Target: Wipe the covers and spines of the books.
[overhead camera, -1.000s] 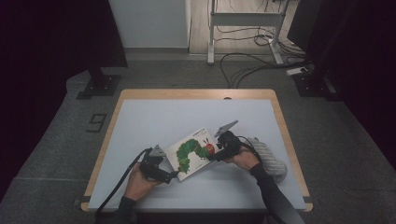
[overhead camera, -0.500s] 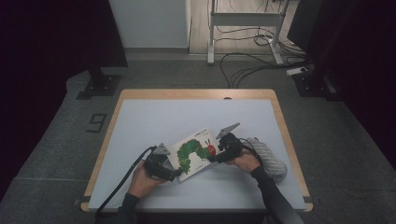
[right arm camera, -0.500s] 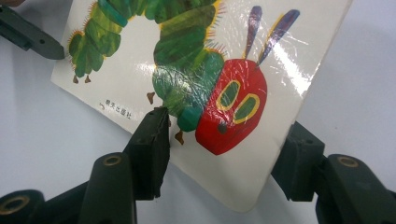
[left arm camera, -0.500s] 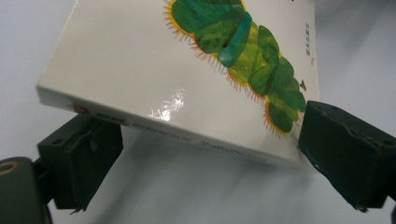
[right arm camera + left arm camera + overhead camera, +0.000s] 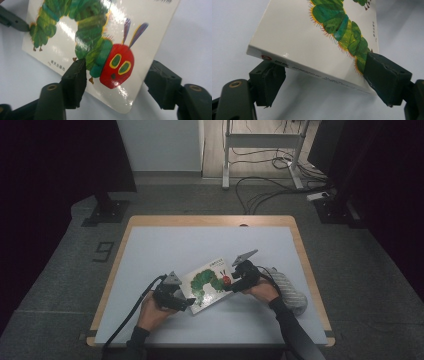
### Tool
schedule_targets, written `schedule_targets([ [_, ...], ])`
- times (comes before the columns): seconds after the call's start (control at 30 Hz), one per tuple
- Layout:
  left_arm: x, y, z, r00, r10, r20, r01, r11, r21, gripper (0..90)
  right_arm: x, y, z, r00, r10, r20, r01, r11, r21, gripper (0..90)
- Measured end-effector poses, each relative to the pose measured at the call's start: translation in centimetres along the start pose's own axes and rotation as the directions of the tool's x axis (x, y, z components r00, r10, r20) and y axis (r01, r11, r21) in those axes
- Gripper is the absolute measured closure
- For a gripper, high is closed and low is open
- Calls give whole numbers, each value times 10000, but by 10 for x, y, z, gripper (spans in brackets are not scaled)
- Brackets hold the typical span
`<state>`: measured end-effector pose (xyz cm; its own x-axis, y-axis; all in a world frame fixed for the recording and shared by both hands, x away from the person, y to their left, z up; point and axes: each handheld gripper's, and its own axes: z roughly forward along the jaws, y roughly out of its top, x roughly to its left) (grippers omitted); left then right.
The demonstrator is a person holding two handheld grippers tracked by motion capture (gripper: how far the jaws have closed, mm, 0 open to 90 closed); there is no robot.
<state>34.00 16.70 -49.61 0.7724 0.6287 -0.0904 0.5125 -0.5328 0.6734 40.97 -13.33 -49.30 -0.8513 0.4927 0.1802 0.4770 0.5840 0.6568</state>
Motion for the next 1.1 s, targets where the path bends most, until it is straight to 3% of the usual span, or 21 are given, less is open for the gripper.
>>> schedule_targets([
  [0.13, -1, 2, -1, 10000, 26, -88, -26, 10000, -6, 211, -4, 4, 3, 9996, 105, 258, -106, 9999, 30, 248],
  [0.27, 0, 4, -2, 9999, 10, -132, -10, 10000, -6, 228, -8, 10, 10, 9996, 255, 113, -255, 9997, 18, 241],
  [0.53, 2, 8, -8, 9998, -141, -117, 138, 9995, -272, 318, -11, 16, 12, 9987, 509, 92, -505, 9982, -326, 335],
  [1.1, 3, 19, -24, 9987, -108, -505, 76, 9979, -646, 496, -7, 19, -1, 9977, 269, 622, -205, 9946, -1016, 436],
])
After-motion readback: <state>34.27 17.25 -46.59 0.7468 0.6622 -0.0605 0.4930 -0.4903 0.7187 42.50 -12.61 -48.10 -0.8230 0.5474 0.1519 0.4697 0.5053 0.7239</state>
